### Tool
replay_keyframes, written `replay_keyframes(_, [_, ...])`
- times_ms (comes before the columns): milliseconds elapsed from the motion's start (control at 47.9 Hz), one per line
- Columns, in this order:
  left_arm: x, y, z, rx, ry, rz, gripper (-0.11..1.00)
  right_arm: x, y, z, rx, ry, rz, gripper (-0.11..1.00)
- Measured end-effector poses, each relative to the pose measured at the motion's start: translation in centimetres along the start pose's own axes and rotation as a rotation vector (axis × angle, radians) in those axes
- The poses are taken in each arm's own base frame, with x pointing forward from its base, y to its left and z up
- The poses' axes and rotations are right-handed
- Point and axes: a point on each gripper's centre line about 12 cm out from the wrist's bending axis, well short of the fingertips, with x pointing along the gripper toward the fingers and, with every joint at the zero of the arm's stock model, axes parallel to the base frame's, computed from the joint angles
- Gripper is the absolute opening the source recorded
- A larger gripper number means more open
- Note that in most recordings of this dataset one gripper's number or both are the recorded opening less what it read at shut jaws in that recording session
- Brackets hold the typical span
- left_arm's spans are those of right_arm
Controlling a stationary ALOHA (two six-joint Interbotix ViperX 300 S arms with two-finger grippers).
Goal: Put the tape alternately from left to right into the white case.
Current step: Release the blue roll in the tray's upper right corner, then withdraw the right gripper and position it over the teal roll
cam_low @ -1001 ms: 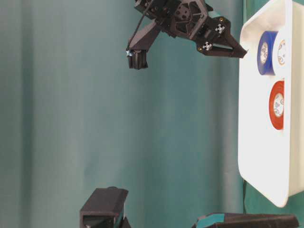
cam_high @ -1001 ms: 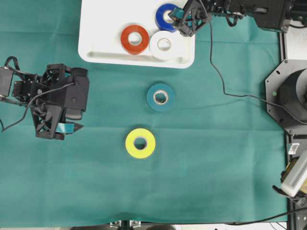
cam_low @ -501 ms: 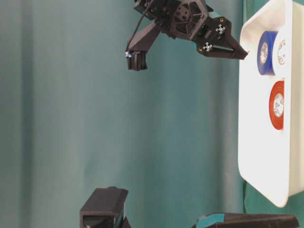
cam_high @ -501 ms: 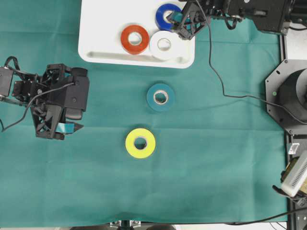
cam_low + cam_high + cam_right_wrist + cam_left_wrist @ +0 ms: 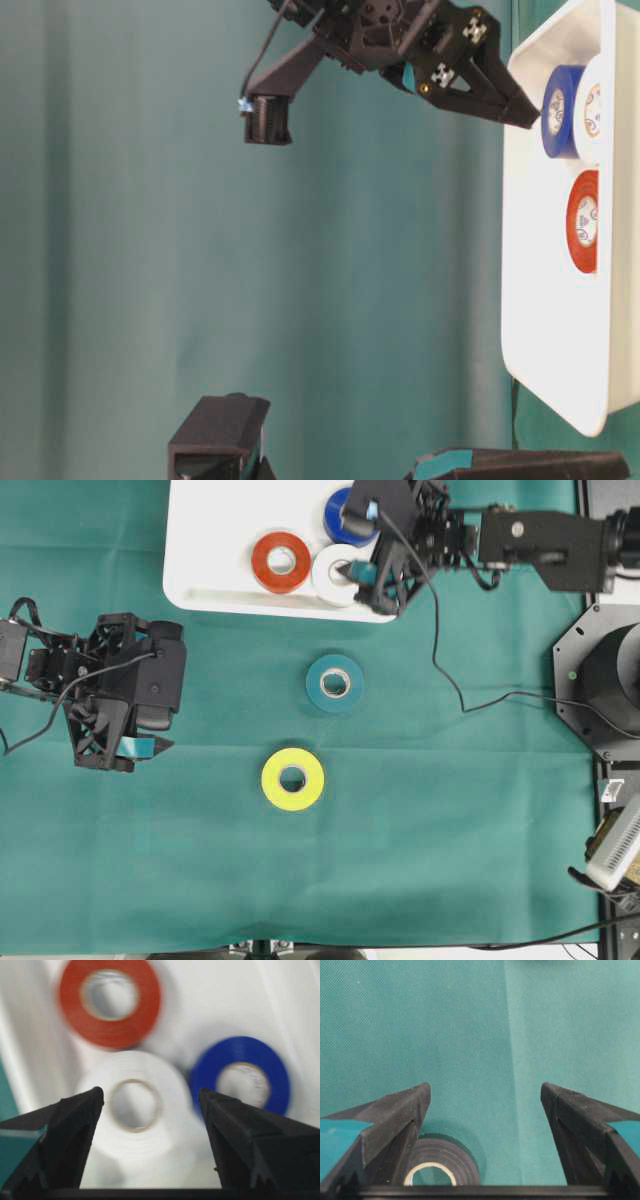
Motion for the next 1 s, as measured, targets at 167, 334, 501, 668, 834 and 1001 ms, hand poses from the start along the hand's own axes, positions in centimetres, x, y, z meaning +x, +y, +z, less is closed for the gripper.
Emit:
replay_keyframes(167, [0.0,0.0,0.0,0.000,-0.002,0.000,0.75,-0.9,2.7,-0.2,-0.054,-0.038,0.072,0.82])
replay_keyframes(334, [0.0,0.0,0.0,0.002,0.000,0.000,0.75,-1.6,4.4,-0.7,-0.092,-0.053,0.119,0.82])
replay_keyframes(501, [0.0,0.0,0.0,0.000,0.000,0.000,0.75,-2.0,5.7,-1.5,-0.124,-0.047,0.148,0.82])
replay_keyframes(668, [0.0,0.0,0.0,0.000,-0.002,0.000,0.75,-2.3,7.0,-2.3,-0.159,-0.038,0.178,0.82])
replay_keyframes(834, [0.0,0.0,0.0,0.000,-0.002,0.000,0.75,-2.8,8.3,-3.1,-0.194,-0.033,0.210,0.82])
replay_keyframes(1001, [0.0,0.0,0.0,0.000,-0.002,0.000,0.75,-3.2,9.2,-3.7,-0.221,-0.029,0.233,0.82])
